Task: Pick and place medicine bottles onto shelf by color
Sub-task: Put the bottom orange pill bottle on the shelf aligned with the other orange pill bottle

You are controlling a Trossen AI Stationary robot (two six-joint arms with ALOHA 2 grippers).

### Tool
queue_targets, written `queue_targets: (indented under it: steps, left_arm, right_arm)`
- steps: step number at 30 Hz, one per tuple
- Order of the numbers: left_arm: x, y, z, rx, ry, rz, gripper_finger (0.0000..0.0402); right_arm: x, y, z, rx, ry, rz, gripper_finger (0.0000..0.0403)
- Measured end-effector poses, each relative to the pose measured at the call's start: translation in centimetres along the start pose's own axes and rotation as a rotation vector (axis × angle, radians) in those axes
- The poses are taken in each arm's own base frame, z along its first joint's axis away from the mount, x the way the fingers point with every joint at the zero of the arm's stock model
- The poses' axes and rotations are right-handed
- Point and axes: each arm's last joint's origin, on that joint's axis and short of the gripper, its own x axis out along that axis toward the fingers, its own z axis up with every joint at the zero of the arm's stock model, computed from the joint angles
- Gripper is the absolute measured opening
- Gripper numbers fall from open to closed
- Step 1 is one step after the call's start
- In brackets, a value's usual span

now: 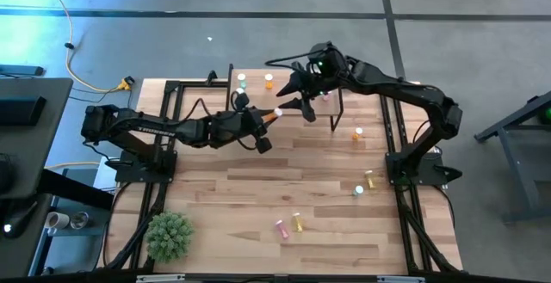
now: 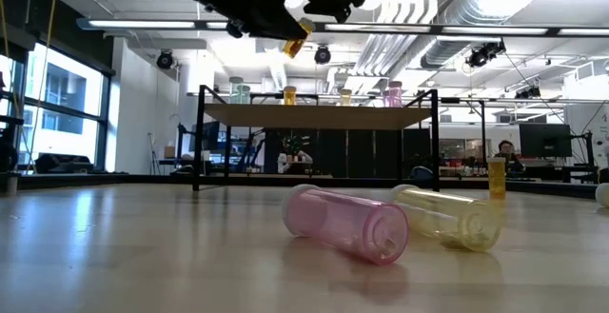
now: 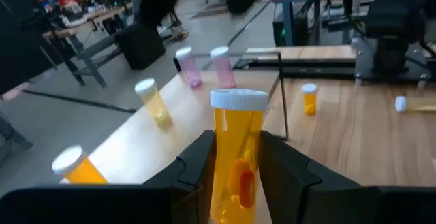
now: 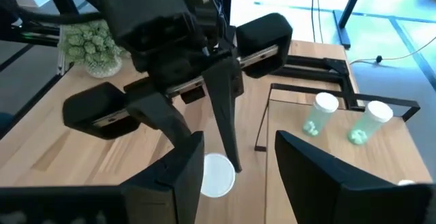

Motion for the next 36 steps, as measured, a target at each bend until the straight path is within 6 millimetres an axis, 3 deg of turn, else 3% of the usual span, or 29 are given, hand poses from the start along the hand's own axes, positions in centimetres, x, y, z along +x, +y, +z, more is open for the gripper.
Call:
queue_targets:
  steps: [14, 31, 36]
  left_arm:
    - [0.0, 0.3, 0.6, 0.027, -0.055, 0.051, 0.009]
    - [0.0, 0.4, 1.0, 0.001, -0.091, 0.056, 0.009]
    - [0.0, 0.4, 1.0, 0.0, -0.088, 0.059, 0.009]
  right_arm:
    - [0.4, -0.1, -0.5, 0.045, 0.027, 0.009, 0.0172]
    - [2.3, 2.0, -0.1, -0.021, 0.089, -0.073, 0.0171]
    - [2.3, 2.1, -0.1, -0.022, 0.091, -0.08, 0.0146]
